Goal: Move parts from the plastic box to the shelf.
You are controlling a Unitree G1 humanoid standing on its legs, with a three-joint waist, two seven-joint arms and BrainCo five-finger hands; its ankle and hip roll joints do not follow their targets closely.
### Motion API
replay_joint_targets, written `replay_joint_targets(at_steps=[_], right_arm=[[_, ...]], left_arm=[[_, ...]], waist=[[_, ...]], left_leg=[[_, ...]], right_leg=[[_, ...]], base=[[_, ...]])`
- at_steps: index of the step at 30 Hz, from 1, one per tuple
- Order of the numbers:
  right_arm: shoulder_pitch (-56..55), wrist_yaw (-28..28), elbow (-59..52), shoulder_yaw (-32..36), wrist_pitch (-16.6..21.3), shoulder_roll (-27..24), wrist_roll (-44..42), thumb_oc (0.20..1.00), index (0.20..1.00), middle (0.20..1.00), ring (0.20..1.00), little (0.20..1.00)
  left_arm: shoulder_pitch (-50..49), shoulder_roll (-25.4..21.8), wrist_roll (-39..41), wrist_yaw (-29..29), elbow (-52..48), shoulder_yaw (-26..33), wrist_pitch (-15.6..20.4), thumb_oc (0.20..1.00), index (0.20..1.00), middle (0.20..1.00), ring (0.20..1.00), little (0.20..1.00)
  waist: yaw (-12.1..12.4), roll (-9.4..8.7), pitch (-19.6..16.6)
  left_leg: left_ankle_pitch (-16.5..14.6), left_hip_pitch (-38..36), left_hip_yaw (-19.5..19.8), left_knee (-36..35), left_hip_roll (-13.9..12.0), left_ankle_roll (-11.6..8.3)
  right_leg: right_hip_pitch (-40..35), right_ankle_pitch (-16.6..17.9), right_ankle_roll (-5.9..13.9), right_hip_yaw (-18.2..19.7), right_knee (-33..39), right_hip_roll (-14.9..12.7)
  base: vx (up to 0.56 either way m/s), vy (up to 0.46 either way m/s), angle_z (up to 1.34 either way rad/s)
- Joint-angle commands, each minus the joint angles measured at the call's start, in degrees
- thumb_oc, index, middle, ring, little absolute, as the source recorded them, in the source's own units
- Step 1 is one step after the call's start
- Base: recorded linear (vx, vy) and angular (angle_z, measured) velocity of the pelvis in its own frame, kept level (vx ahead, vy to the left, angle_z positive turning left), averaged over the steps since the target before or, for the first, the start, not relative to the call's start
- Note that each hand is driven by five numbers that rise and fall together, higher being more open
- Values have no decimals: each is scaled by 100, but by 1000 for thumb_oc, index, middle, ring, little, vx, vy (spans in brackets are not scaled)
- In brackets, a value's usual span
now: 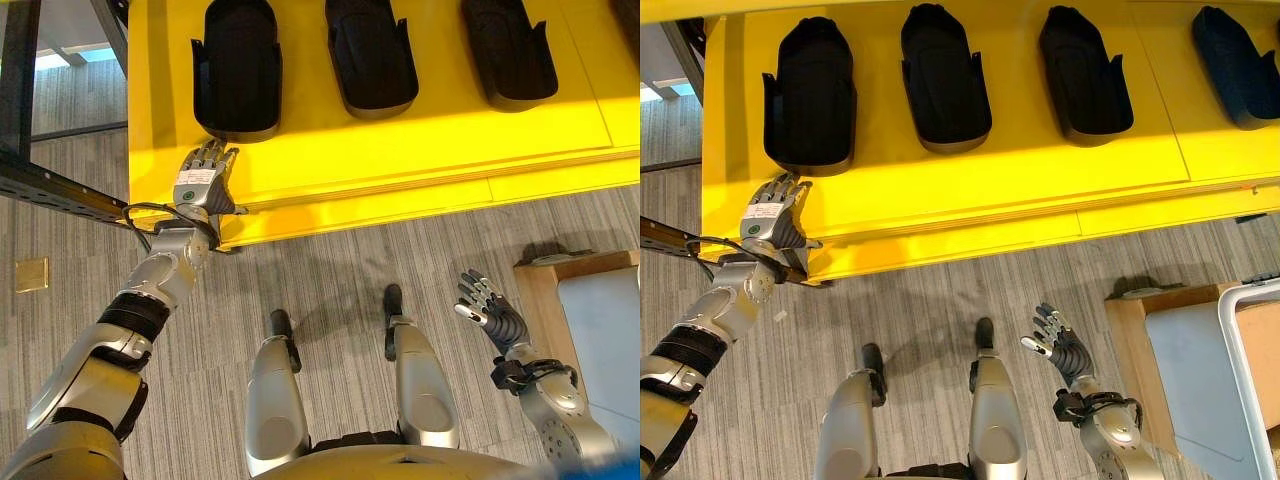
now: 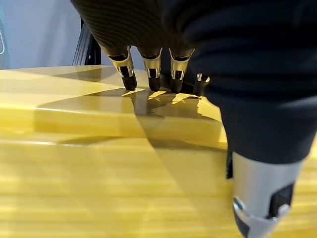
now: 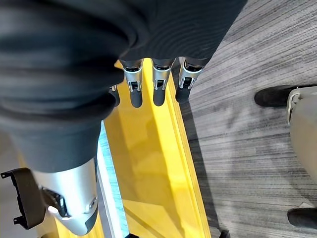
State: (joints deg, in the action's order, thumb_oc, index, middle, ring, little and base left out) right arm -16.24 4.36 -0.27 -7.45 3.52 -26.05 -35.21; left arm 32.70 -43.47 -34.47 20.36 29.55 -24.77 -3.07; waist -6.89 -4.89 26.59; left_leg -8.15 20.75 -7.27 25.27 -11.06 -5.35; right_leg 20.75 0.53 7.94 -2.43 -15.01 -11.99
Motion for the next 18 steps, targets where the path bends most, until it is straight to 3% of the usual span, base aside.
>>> replay_joint_targets(at_steps=[1, 18], right_arm=[[-310, 18, -430, 44, 273, -490, -111, 1000, 1000, 1000, 1000, 1000], [-326, -4, -433, 14, 304, -531, -120, 1000, 1000, 1000, 1000, 1000]], left_arm=[[666, 548, -92, -292, 262, -531, 352, 1000, 1000, 1000, 1000, 1000], [1001, 639, -19, -218, 330, -707, 338, 1000, 1000, 1000, 1000, 1000]], waist=[[-404, 1, -305], [-438, -2, -325]], left_leg=[[295, -53, 52, -51, -478, -280], [306, -20, 55, -30, -499, -284]], right_leg=[[-92, -540, 237, 176, -750, -304], [-43, -567, 235, 181, -809, -277]], base=[[0, 0, 0], [0, 0, 0]])
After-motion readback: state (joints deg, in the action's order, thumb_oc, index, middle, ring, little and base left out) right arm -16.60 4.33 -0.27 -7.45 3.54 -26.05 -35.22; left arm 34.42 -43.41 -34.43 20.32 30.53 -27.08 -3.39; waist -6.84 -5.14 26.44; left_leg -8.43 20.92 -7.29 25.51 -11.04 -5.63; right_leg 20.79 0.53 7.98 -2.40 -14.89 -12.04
